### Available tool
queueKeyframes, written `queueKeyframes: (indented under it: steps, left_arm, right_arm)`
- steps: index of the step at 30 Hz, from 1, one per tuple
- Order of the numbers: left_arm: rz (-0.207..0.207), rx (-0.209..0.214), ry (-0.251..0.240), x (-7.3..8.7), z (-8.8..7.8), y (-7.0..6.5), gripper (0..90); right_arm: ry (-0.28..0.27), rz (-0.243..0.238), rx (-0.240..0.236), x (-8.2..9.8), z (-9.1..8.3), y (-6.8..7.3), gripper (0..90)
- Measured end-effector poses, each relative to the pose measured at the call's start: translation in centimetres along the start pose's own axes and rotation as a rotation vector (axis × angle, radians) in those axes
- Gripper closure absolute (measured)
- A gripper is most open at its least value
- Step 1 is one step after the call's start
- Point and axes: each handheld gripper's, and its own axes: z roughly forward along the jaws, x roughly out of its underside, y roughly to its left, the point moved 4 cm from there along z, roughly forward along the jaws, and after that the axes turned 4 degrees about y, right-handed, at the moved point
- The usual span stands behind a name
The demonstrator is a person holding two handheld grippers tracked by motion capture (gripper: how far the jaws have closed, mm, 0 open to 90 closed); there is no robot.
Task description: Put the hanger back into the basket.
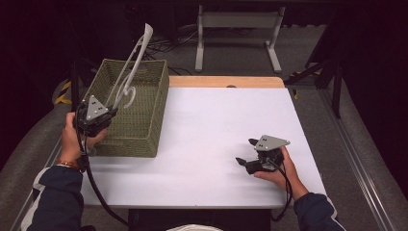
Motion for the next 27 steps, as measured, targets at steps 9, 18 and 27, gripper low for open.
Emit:
queueKeyframes:
  steps: [9, 18, 27]
  left_arm:
    - [-0.061, -0.018, 0.106, 1.0, 1.0, 0.8, 81.7]
    - [-0.077, 0.013, 0.165, 1.6, 1.5, 0.6, 80.2]
    - [-0.130, 0.008, 0.134, 1.5, 1.4, 0.4, 71.4]
  right_arm:
    - [0.011, -0.003, 0.001, 0.1, 0.2, 0.0, 18.0]
    - [0.016, -0.006, 0.000, 0.1, 0.2, 0.0, 18.0]
    - [0.024, -0.004, -0.006, 0.2, 0.3, 0.1, 18.0]
